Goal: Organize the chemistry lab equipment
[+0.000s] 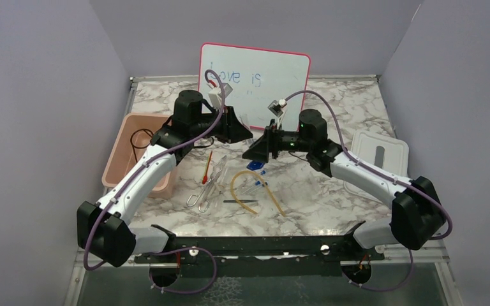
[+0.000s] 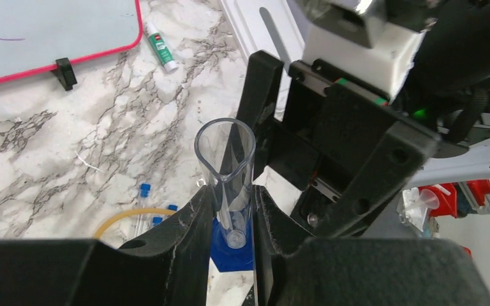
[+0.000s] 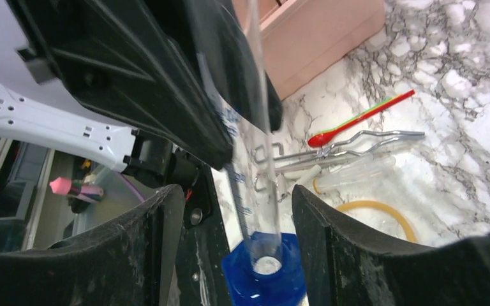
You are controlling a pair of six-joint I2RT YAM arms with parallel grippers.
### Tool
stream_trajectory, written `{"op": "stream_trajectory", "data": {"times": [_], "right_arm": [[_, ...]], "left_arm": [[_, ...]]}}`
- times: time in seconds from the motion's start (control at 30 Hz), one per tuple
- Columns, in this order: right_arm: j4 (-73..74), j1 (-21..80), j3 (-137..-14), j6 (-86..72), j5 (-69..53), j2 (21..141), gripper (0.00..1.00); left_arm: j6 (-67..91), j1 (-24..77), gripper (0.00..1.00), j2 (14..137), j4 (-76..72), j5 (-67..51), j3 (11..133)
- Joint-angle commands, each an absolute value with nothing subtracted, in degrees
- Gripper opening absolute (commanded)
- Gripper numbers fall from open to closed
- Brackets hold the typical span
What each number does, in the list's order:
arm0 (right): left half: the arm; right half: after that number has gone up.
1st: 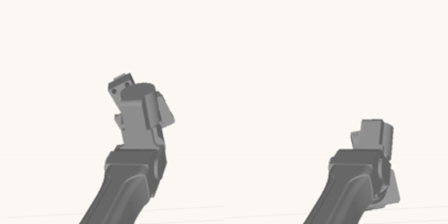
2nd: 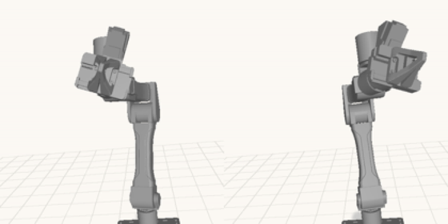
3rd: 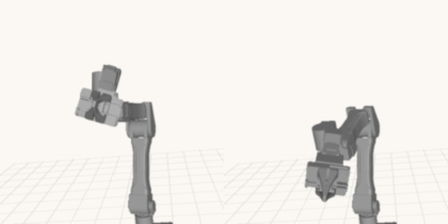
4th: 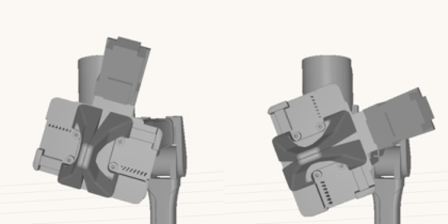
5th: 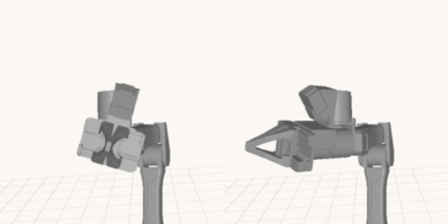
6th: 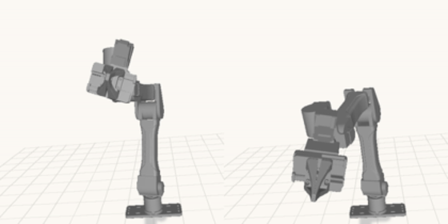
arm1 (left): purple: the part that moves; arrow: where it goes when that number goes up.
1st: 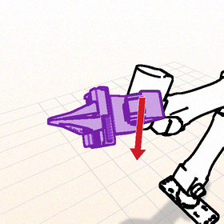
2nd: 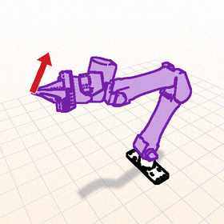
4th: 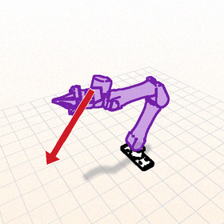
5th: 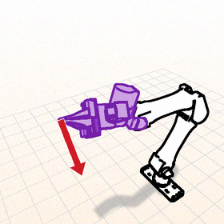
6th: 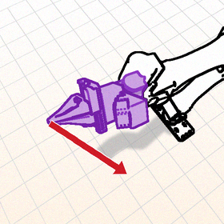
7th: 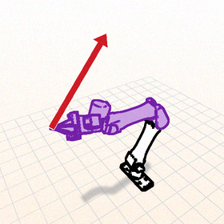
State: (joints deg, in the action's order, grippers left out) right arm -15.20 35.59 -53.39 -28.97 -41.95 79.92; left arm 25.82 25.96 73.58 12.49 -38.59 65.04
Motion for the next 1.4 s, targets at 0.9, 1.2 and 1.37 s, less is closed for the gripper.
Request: {"op": "stream_trajectory", "data": {"times": [0.9,1.2,1.37], "right_arm": [[-40.2,35.9,-46.0,-47.7,-39.9,77.0,0.19],[-38.6,35.9,-46.3,-47.2,-40.6,77.2,0.37],[-27.9,35.9,-46.7,-41.8,-32.4,73.1,0.65]], "left_arm": [[43.8,26.7,0.37,67.8,-15.2,-38.8,52.4],[36.3,26.9,0.16,66.2,-8.6,-35.5,55.7],[22.9,26.7,0.16,66.2,12.8,-23.1,65.8]]}}
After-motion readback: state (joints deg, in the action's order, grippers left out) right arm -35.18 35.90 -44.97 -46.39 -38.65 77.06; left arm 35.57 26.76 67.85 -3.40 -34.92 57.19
